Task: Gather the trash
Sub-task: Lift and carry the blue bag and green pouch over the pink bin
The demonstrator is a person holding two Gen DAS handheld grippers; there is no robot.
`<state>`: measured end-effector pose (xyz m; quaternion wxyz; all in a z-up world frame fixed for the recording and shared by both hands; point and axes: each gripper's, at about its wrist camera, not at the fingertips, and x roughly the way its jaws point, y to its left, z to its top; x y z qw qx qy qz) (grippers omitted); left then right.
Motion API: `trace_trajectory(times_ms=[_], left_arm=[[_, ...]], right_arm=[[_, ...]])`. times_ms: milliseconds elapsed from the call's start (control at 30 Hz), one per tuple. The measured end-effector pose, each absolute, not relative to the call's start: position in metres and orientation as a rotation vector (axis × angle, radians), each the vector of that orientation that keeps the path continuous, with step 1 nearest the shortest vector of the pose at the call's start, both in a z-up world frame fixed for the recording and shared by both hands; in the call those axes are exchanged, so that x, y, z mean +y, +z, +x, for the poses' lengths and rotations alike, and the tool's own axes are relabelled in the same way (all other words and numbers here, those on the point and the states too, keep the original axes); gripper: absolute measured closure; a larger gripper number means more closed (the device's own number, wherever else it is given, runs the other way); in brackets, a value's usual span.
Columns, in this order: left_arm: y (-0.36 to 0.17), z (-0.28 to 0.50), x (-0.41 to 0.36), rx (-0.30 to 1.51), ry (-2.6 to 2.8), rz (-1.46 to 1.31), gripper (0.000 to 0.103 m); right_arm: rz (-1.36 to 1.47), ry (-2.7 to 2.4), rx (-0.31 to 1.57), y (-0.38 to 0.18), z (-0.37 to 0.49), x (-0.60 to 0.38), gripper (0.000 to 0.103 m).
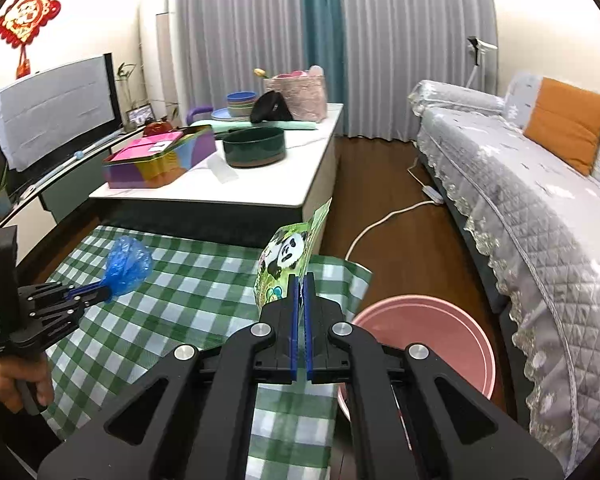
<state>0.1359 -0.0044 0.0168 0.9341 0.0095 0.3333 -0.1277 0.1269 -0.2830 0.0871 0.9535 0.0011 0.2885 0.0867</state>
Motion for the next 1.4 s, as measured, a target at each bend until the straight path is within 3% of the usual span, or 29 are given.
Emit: trace_trajectory(times_ms=[1400], left_arm=[[0.007,0.142,-0.075,0.680,-0.364,0.065,0.097]], right_arm=[[0.040,-0.063,0.546,0.081,0.114,-0.369,0.100]])
